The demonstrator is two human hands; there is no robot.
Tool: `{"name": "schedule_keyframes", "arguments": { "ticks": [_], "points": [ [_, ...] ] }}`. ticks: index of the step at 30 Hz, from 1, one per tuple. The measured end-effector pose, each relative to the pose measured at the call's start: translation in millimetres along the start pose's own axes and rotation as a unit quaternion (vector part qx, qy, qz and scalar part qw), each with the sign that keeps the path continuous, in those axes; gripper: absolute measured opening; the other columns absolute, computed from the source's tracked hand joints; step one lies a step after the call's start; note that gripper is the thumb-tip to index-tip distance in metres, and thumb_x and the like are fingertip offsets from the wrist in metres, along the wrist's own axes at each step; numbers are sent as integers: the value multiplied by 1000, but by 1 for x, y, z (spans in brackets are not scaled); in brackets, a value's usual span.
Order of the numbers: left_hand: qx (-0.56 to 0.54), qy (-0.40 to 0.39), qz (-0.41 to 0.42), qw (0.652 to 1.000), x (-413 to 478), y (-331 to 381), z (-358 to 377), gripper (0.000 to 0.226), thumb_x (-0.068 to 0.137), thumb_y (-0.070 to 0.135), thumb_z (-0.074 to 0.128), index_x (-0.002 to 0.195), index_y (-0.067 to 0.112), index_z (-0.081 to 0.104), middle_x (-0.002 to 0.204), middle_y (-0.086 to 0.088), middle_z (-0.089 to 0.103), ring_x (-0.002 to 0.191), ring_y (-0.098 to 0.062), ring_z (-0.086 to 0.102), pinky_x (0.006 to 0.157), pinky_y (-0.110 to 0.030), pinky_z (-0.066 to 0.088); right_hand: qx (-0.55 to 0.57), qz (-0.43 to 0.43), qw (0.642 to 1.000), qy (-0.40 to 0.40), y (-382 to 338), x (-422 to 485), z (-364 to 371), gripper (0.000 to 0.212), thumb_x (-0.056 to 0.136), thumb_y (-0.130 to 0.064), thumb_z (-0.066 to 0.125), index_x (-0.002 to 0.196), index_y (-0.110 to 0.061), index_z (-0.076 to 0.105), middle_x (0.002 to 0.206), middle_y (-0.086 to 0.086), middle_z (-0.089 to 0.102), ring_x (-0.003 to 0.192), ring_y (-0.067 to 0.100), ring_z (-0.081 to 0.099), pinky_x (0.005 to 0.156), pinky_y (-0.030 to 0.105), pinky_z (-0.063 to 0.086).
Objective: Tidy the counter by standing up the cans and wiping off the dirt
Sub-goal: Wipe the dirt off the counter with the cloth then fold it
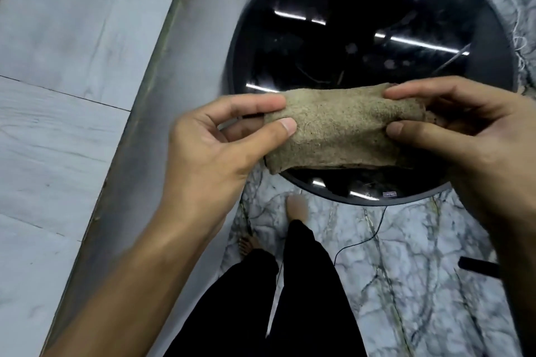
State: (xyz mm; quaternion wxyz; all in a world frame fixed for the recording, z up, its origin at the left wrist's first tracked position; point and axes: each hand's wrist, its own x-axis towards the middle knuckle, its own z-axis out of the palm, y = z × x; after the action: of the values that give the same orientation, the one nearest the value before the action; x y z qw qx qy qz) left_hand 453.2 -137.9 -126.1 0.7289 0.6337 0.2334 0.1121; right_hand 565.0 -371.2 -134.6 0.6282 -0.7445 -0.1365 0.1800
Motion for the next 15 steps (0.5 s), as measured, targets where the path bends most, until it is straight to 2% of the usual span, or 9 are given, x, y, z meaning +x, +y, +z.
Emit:
{"name": "schedule_keyframes", "arguments": {
  "ticks": [5, 7, 9, 11, 15],
  "points": [
    [28, -15, -16, 999, 27, -35, 28, 25, 78, 6, 87, 100, 13, 80, 90, -3, 81, 85, -16, 79, 76, -21, 60, 4, 22, 999, 39, 37, 8, -18, 32, 74, -23, 87, 105, -28, 80, 107, 28, 66, 86, 22, 66, 76, 32, 57],
    [38, -18, -32, 999, 38, -50, 38, 25, 78, 7, 88, 100, 15, 81, 88, -5, 81, 85, -18, 80, 75, -24, 61, 6, 32, 998, 56, 56, 12, -24, 30, 75, -17, 86, 103, -27, 80, 104, 27, 67, 86, 17, 63, 75, 29, 55],
    [54, -24, -50, 997, 51, -68, 48, 26, 77, 12, 89, 102, 17, 81, 91, -8, 81, 88, -23, 80, 79, -32, 63, 4, 46, 996, 76, 76, 16, -30, 30, 76, -13, 85, 103, -25, 80, 93, 23, 67, 83, 14, 60, 73, 27, 52],
    [72, -24, -62, 995, 63, -86, 56, 27, 76, 14, 90, 102, 18, 82, 96, -9, 81, 91, -26, 79, 86, -40, 62, -1, 61, 994, 85, 97, 21, -34, 30, 77, -11, 85, 104, -25, 80, 89, 10, 66, 80, 10, 57, 72, 24, 50],
    [103, -24, -87, 991, 86, -121, 67, 26, 77, 13, 90, 102, 17, 82, 102, -6, 80, 92, -22, 79, 89, -34, 61, 30, 89, 991, 96, 135, 33, -37, 32, 79, -1, 82, 104, -20, 79, 93, -1, 70, 83, 6, 65, 77, 24, 55]
  ]
}}
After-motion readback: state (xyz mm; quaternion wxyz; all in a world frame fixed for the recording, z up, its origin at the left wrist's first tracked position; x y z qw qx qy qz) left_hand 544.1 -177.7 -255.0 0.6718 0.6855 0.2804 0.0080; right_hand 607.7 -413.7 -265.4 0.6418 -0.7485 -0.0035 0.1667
